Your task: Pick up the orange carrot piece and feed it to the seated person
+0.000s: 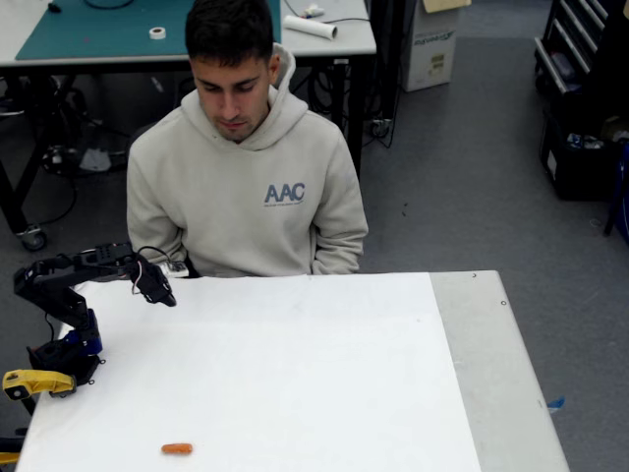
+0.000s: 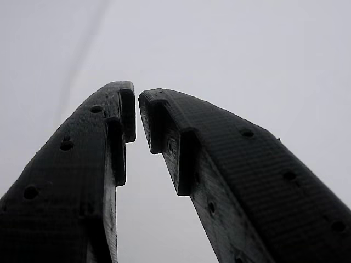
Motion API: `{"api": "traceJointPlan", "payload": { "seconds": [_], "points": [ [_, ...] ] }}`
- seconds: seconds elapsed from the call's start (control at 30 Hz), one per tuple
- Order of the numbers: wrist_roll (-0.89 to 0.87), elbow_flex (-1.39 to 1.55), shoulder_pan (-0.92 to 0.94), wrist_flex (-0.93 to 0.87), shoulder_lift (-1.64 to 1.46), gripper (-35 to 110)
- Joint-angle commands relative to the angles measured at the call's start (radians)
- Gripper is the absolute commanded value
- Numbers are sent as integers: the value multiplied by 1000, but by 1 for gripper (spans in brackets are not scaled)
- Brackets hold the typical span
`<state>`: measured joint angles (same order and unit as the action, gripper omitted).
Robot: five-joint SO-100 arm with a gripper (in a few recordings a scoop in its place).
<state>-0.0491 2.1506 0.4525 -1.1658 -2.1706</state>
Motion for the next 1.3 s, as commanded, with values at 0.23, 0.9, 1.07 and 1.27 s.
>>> {"api": "traceJointPlan", "payload": {
  "seconds": [0.23,0.9,1.07,1.27],
  "points": [
    [-3,-387,261,-17,337,-3],
    [448,-652,612,-17,618,-3],
    [586,-666,706,-17,652,-3],
    [621,-787,769,-17,735,-3]
  ]
}}
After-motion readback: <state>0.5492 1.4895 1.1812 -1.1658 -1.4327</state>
